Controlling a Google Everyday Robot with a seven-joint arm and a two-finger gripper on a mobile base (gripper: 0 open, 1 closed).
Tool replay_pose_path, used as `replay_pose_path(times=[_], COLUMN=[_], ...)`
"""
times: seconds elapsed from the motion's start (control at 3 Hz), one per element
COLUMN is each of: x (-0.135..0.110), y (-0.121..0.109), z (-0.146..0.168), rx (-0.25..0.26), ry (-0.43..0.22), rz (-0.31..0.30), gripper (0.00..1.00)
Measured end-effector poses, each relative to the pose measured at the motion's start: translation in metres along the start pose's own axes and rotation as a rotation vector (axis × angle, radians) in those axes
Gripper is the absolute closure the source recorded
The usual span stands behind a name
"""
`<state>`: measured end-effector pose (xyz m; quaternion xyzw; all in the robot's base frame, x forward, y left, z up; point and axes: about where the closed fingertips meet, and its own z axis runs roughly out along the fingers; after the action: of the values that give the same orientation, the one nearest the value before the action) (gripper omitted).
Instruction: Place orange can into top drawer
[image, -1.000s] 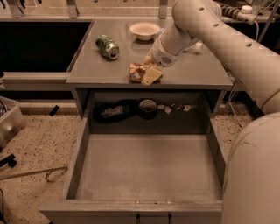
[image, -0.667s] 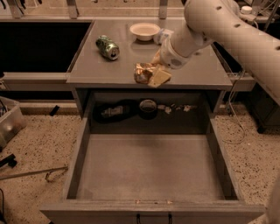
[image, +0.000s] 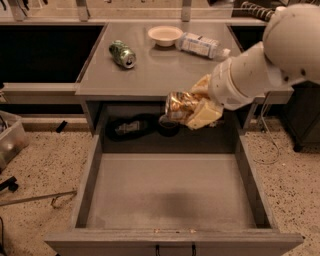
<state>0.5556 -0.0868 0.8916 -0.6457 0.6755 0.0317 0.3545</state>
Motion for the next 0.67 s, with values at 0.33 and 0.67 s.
replay_pose_path(times=[0.33,0.67], x=[0.0448,0.0448], y=[0.0348,0.0348], z=[-0.0035,-0.0034], rx=[-0.033,-0.033], ry=[0.048,0.048], rz=[0.066,0.066], gripper=[1.0,1.0])
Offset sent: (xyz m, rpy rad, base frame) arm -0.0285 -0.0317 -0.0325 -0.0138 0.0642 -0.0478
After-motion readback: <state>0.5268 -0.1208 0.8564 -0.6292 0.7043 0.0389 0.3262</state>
